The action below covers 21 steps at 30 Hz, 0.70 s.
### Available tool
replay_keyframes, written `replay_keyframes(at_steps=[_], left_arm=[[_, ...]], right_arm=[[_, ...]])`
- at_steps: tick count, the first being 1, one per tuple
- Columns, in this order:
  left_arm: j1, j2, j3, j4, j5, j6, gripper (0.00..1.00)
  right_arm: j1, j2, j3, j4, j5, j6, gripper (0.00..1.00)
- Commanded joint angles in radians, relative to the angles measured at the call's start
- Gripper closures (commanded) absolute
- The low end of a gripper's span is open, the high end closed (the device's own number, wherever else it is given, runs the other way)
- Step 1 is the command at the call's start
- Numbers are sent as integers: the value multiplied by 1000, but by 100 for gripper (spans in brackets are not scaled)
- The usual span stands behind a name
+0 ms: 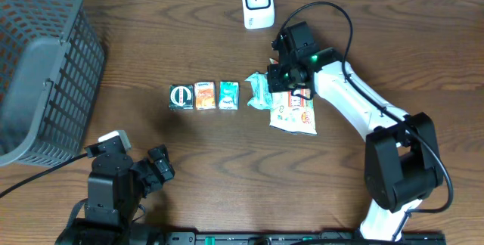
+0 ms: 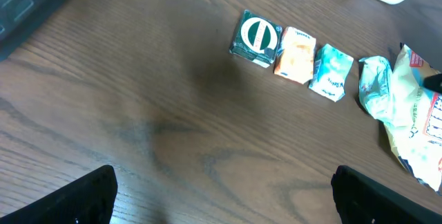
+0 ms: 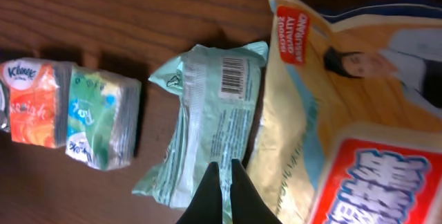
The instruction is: Scan the item barcode
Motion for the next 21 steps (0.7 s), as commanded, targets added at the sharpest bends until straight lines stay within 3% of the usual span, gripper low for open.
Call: replay_keyframes(at_steps=[1, 12, 21], left_arm=[[3, -5, 2, 1, -3, 2, 2], [2, -5, 2, 1, -3, 2, 3], [3, -5, 2, 1, -3, 2, 2]], right_arm=[[17, 63, -6, 19, 8, 14, 99], [36, 132, -6, 37, 47, 14, 99], [136, 132, -6, 65, 48, 14, 99]])
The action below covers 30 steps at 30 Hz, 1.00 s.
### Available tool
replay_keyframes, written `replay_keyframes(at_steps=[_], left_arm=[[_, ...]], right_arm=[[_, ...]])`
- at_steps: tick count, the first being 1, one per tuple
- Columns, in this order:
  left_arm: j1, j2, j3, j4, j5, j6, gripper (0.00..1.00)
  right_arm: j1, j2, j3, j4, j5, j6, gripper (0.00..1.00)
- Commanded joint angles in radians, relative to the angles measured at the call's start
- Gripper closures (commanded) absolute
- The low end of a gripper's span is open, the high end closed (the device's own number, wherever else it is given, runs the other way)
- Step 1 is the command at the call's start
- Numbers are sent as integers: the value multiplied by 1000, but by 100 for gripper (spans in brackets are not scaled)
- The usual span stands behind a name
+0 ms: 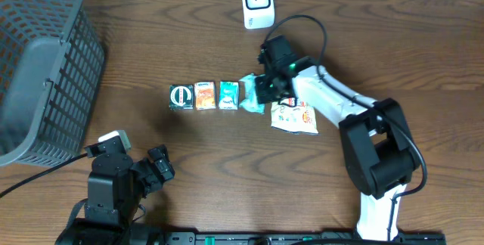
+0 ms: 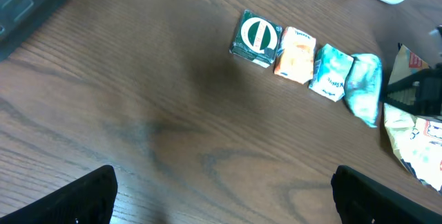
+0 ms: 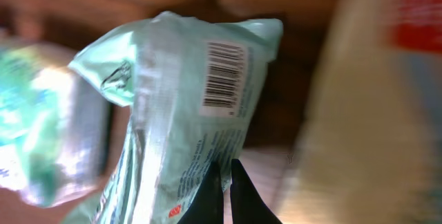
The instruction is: Scan the item barcode
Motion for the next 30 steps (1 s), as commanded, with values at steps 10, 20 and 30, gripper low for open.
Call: replay_keyframes(at_steps=[10, 20, 30], left_arm=[[2, -5, 2, 1, -3, 2, 2], [2, -5, 2, 1, -3, 2, 2], [2, -5, 2, 1, -3, 2, 2]], right_arm=[[62, 4, 18, -17, 41, 14, 98], [37, 4, 77, -56, 45, 14, 95], [61, 38, 76, -14, 44, 14, 97]])
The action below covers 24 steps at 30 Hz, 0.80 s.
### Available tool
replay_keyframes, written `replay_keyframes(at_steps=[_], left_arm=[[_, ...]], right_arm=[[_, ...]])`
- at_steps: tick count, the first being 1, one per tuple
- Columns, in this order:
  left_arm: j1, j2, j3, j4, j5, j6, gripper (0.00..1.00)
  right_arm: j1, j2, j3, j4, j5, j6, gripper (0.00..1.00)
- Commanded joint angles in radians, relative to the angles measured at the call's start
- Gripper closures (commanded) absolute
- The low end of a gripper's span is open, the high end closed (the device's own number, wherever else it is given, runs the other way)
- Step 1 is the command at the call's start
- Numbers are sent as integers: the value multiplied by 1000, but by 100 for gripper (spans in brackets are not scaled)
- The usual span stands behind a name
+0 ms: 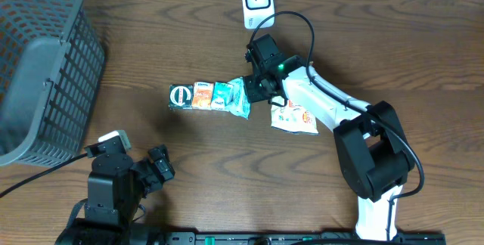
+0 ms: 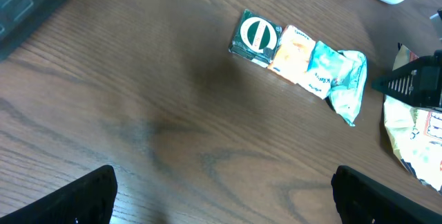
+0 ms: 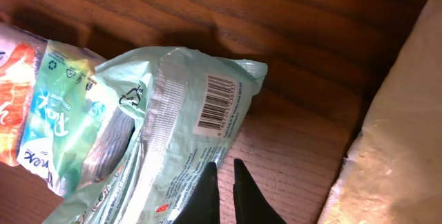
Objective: Scan the item barcode
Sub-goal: 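Slide the row of small items further left with the right gripper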
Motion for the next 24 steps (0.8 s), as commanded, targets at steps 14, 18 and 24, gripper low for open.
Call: replay_keyframes(at_steps=[14, 18, 24], left_arm=[[2, -5, 2, 1, -3, 2, 2], [2, -5, 2, 1, -3, 2, 2], [2, -5, 2, 1, -3, 2, 2]], right_arm=[[73, 93, 18, 94, -60, 52, 96], [70, 92, 26, 94, -61, 53, 97], [59, 81, 114, -13, -55, 51, 96]])
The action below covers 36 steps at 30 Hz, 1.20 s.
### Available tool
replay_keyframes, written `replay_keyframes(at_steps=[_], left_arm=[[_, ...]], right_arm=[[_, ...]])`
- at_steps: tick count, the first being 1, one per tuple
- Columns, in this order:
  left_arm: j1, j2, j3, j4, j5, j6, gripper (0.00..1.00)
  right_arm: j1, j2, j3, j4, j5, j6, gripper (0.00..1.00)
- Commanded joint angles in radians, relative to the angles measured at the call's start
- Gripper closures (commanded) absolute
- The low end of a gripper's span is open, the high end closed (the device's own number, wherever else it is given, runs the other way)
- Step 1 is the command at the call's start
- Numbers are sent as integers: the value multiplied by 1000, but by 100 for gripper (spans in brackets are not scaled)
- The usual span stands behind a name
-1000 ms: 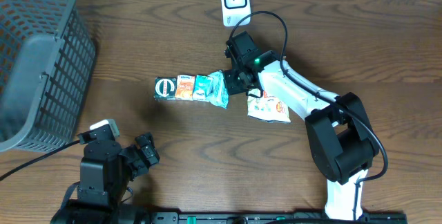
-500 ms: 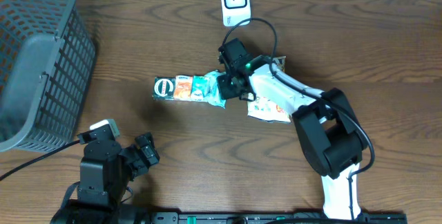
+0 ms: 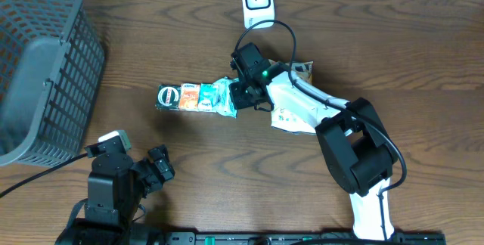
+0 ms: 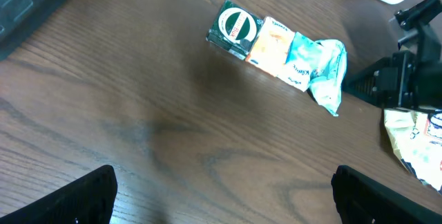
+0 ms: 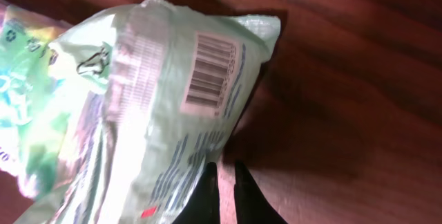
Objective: Scan the item barcode
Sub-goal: 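Slide the row of small items further left with the right gripper, then lift the right gripper away toward the snack packet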
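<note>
A pale green packet [image 3: 227, 96] lies on the wooden table with its barcode [image 5: 207, 75] facing up. It is pressed against a row of a teal pack [image 3: 206, 97], an orange pack [image 3: 188, 96] and a dark green box [image 3: 169, 97]. My right gripper [image 5: 224, 165] is low at the packet's right edge, its fingers almost together with only bare wood in the thin gap. The white scanner [image 3: 257, 3] stands at the table's back edge. My left gripper [image 4: 224, 196] is open near the front left, far from the items.
A yellow and red snack bag [image 3: 291, 116] lies under my right arm, right of the packet. A grey mesh basket [image 3: 38, 71] fills the far left. The left arm's base sits at the front edge.
My right gripper has moved further left. The green packet and the row of packs have shifted left with it, and the row is slightly turned.
My right gripper stood shut at the green packet, which lay apart from the row beside the snack bag. Then the packet touched the teal pack. Later it was squeezed against the row, and now the whole row sits further left.
</note>
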Motion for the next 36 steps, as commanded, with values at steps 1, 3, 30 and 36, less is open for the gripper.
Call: replay_keyframes(at_steps=[1, 3, 30, 36], left_arm=[[2, -5, 2, 1, -3, 2, 3], [2, -5, 2, 1, -3, 2, 2], [2, -5, 2, 1, -3, 2, 3], [2, -5, 2, 1, -3, 2, 2]], right_arm=[[-12, -1, 91, -68, 1, 7, 96], [-24, -5, 131, -124, 7, -3, 95], [-182, -146, 258, -484, 89, -11, 85], [-185, -248, 258, -509, 344, -10, 20]])
